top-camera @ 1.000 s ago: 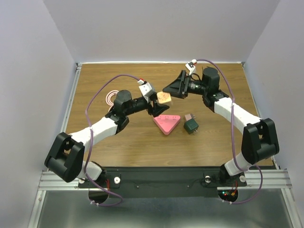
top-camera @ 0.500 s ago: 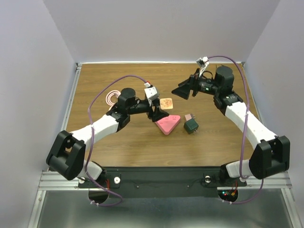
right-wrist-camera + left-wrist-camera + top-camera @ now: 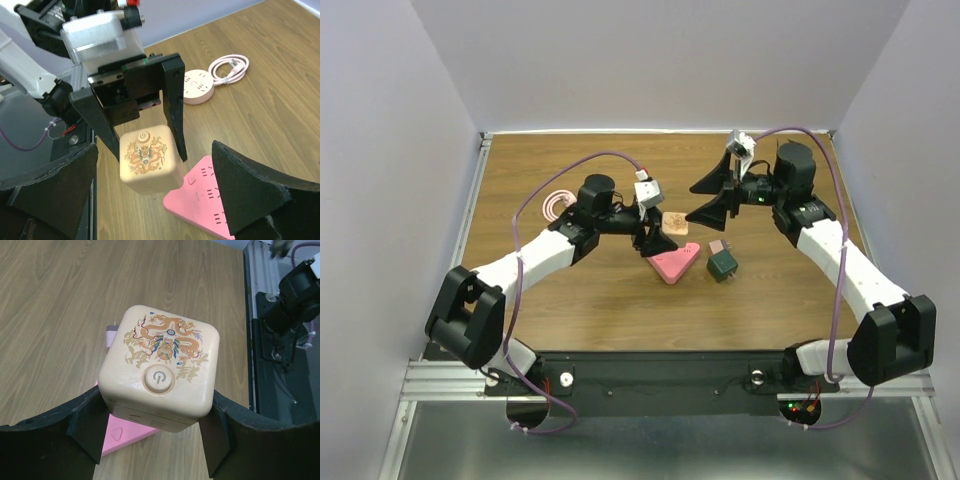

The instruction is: Insert the plug

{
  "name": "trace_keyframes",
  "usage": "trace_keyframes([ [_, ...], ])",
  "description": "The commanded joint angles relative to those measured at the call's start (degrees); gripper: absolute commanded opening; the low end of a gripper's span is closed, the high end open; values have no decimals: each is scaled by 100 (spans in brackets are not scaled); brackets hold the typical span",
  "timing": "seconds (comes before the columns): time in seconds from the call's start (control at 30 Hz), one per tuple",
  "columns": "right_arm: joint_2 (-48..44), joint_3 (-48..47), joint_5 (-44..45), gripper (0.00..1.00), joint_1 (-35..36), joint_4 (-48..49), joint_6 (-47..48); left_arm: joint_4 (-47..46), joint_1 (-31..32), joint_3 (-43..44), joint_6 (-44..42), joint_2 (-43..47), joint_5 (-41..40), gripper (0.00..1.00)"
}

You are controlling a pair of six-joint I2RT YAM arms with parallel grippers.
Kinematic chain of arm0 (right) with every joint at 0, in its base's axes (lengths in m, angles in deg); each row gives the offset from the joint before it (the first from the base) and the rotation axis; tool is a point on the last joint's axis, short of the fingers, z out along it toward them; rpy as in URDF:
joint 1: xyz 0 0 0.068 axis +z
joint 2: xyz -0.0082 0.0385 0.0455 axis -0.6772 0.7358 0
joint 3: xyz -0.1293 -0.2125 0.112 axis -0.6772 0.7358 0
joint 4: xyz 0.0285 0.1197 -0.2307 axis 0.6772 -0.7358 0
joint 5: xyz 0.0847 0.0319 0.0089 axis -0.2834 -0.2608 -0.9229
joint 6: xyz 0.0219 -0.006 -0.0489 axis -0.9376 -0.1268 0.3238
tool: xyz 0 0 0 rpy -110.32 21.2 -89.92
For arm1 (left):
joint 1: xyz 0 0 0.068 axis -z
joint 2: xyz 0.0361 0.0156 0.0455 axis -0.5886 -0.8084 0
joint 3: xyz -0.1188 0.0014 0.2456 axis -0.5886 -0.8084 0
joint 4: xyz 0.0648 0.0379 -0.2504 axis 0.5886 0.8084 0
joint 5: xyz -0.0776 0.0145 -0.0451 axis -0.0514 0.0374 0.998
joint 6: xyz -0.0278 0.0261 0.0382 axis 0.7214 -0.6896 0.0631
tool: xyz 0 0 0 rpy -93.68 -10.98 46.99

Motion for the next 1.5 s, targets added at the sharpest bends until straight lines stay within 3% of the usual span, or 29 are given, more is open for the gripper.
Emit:
trace_keyframes([
  [0.0, -43, -14, -170, 100, 55, -234, 434, -85, 48, 401, 30, 181, 371, 0],
  [0.23, 28, -32, 419, 100, 336, -833, 963, -6, 153, 524, 118, 199, 450, 0],
  [1.23, -139, 162, 806, 98, 926, -1492, 1235, 275, 206, 735, 57, 155, 467, 0],
  [1.33, -95, 109, 815, 86, 934, -1492, 1270, 293, 206, 726, 48, 181, 537, 0],
  [1.37, -78, 91, 806, 76, 943, -1484, 1297, 293, 206, 726, 48, 181, 546, 0],
  [1.47, -104, 91, 868, 68, 934, -1484, 1358, 354, 206, 744, -5, 181, 643, 0],
])
